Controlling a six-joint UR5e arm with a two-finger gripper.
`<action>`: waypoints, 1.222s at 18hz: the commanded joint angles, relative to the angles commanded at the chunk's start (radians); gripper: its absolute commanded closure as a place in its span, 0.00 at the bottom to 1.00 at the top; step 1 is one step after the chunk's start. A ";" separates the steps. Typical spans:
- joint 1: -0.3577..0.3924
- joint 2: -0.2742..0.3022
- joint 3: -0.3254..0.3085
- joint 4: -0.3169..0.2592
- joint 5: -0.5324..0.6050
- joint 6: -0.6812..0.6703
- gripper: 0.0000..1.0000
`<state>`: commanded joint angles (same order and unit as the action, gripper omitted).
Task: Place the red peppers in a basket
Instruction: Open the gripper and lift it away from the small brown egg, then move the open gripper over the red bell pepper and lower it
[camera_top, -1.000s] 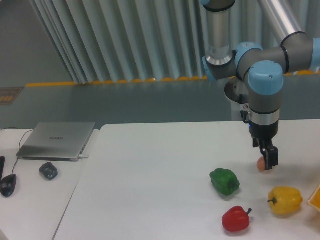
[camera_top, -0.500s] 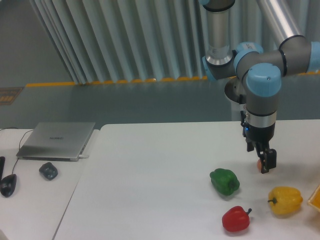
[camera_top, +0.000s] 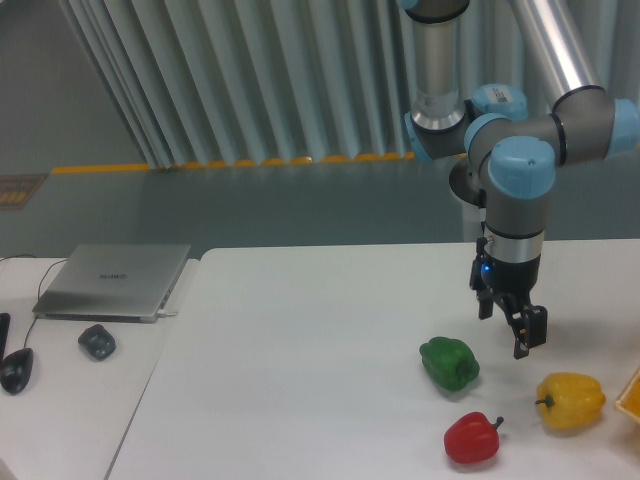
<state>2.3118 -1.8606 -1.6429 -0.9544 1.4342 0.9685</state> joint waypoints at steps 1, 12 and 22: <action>-0.008 -0.006 0.003 0.026 0.005 -0.037 0.00; -0.170 -0.172 0.163 0.042 0.302 -0.102 0.00; -0.164 -0.236 0.178 0.042 0.383 -0.114 0.00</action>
<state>2.1476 -2.0969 -1.4650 -0.9127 1.8176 0.8544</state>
